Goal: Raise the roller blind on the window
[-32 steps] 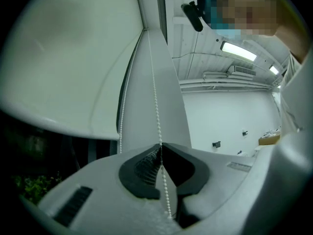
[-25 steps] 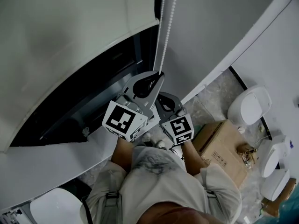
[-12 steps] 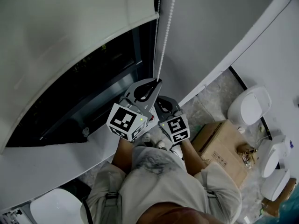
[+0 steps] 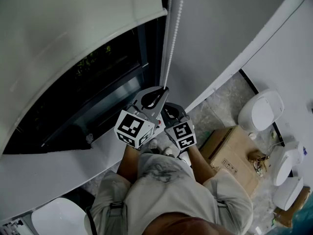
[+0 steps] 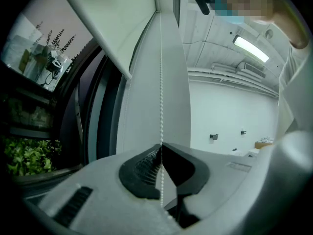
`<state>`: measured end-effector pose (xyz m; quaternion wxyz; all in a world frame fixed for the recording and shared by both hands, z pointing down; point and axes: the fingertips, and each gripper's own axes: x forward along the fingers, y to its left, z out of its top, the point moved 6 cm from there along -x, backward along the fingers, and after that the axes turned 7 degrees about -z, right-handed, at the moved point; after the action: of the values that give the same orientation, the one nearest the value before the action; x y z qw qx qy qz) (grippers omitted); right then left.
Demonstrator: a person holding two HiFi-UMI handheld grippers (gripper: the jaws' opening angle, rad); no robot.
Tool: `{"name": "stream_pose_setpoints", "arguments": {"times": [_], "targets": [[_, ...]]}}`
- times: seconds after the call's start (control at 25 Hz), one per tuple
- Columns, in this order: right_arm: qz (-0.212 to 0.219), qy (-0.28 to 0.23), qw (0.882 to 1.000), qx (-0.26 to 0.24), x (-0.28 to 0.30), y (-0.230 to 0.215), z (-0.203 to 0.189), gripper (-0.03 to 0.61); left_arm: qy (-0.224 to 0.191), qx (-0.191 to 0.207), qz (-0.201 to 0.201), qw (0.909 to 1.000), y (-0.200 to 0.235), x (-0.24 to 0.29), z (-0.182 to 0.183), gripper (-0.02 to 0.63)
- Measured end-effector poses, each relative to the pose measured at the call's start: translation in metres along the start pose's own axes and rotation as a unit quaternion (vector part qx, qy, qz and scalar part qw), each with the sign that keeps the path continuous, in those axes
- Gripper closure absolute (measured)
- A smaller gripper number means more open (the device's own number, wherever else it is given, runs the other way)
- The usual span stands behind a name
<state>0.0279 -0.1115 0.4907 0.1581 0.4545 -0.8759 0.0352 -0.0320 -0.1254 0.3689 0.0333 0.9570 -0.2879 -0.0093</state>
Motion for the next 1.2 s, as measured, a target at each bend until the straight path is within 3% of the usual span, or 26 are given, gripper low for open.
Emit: {"name": "stream_pose_setpoints", "arguments": {"times": [0.44, 0.72, 0.88, 1.2], "targets": [[-0.001, 0.025, 1.0, 0.007, 0.001, 0.003, -0.024, 0.568, 0.009, -0.021, 0.005, 0.9997, -0.002, -0.004, -0.025, 0.597], [0.014, -0.013, 1.0, 0.021, -0.01, 0.004, -0.024, 0.561, 0.009, -0.02, 0.014, 0.9997, 0.002, -0.007, -0.027, 0.597], [0.013, -0.042, 0.999, 0.027, -0.026, -0.005, -0.003, 0.501, 0.009, -0.02, 0.019, 0.9996, 0.005, -0.007, -0.027, 0.597], [-0.002, -0.112, 0.994, 0.016, -0.058, -0.023, 0.07, 0.501, 0.007, -0.023, 0.018, 0.9996, 0.003, -0.006, -0.028, 0.597]]}}
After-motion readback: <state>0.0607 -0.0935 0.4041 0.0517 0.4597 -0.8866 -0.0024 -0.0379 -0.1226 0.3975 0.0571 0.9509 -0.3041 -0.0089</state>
